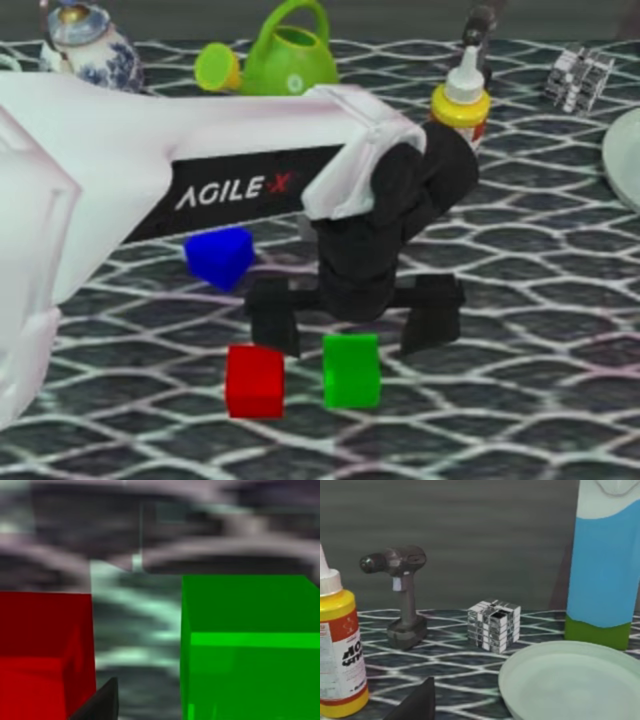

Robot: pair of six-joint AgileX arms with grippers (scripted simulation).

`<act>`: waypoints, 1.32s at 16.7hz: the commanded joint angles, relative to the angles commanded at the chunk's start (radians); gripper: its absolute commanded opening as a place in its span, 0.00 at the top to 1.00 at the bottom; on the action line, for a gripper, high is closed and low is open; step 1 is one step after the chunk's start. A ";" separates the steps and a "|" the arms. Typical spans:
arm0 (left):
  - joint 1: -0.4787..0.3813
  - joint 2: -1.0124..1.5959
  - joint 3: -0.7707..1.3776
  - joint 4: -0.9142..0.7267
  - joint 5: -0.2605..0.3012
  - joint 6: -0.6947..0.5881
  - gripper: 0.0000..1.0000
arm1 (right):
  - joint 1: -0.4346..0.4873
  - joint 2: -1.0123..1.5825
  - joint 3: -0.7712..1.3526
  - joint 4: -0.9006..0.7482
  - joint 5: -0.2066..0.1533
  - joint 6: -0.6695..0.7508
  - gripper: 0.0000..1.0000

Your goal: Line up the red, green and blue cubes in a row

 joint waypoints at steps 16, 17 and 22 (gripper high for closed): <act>0.131 0.008 0.146 -0.140 -0.001 0.283 0.00 | 0.000 0.000 0.000 0.000 0.000 0.000 0.00; 0.161 0.019 0.157 -0.144 0.000 0.356 0.00 | 0.000 0.000 0.000 0.000 0.000 0.000 0.00; 0.319 0.071 0.211 -0.162 0.003 0.750 0.00 | 0.000 0.000 0.000 0.000 0.000 0.000 0.00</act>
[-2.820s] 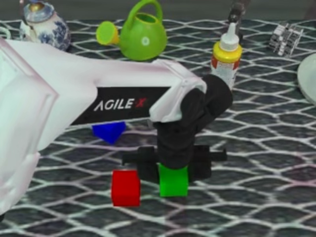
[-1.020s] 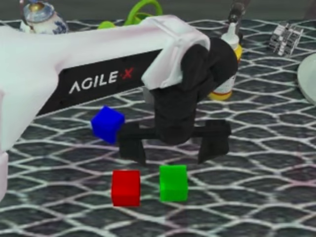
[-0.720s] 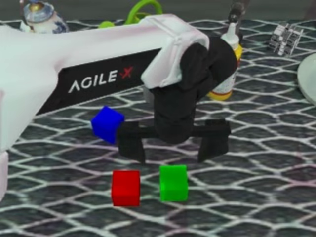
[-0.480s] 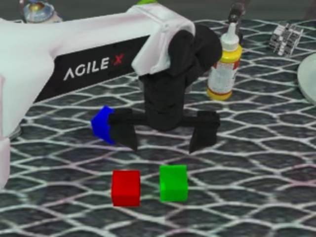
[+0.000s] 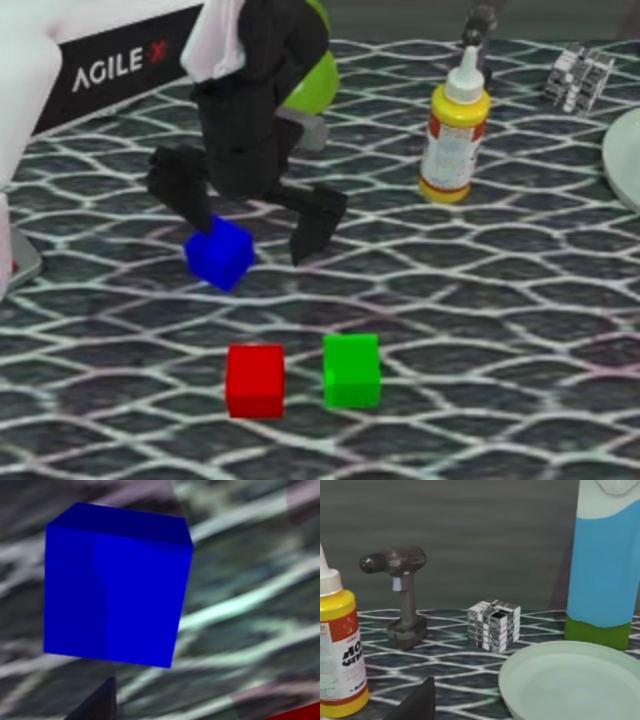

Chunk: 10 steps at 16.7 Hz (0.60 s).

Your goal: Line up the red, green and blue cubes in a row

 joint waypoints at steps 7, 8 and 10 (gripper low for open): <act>0.130 0.025 0.048 0.000 -0.001 0.264 0.00 | 0.000 0.000 0.000 0.000 0.000 0.000 0.00; 0.130 0.025 0.048 0.000 -0.001 0.264 0.00 | 0.000 0.000 0.000 0.000 0.000 0.000 0.00; 0.130 0.025 0.048 0.000 -0.001 0.264 0.00 | 0.000 0.000 0.000 0.000 0.000 0.000 0.00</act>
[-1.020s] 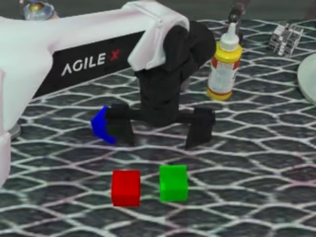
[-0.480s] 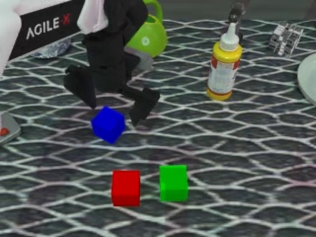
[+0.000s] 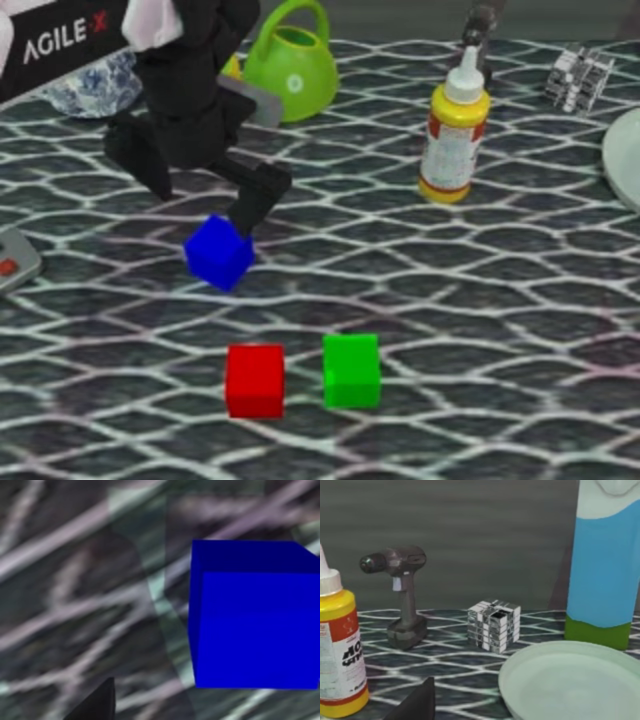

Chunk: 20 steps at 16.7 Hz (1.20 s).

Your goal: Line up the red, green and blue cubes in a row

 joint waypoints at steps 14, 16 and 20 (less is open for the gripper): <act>0.002 0.099 -0.206 0.305 0.001 0.003 0.00 | 0.000 0.000 0.000 0.000 0.000 0.000 0.00; 0.002 0.099 -0.206 0.305 0.001 0.003 0.08 | 0.000 0.000 0.000 0.000 0.000 0.000 0.00; 0.002 0.099 -0.206 0.305 0.001 0.003 0.38 | 0.000 0.000 0.000 0.000 0.000 0.000 0.00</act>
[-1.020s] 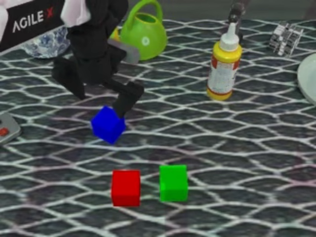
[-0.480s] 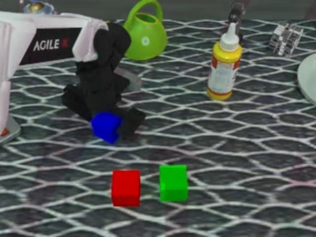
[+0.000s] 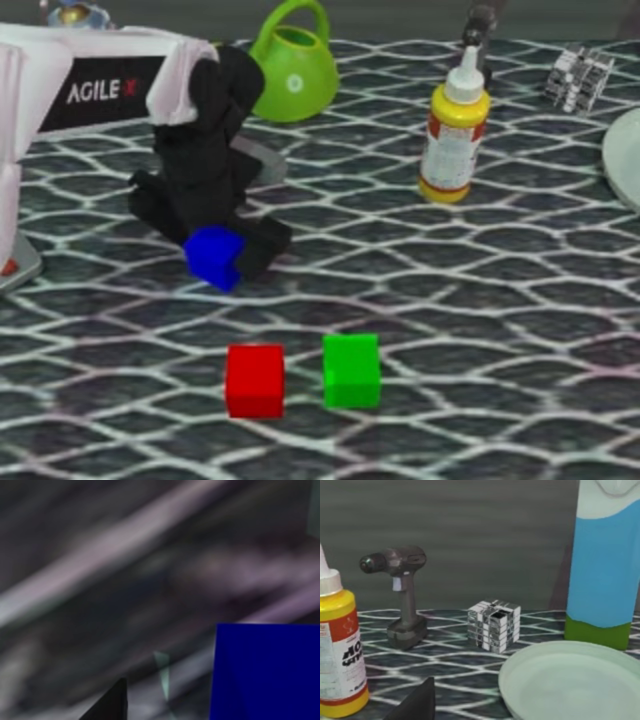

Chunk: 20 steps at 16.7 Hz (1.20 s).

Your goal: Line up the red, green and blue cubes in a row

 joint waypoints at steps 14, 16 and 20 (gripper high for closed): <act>0.000 0.000 0.000 0.000 0.000 0.000 1.00 | 0.000 0.000 0.000 0.000 0.000 0.000 0.00; 0.000 0.000 0.000 0.000 0.000 0.000 1.00 | 0.000 0.000 0.000 0.000 0.000 0.000 0.00; 0.000 -0.035 0.041 -0.050 0.004 0.000 1.00 | 0.000 0.000 0.000 0.000 0.000 0.000 0.00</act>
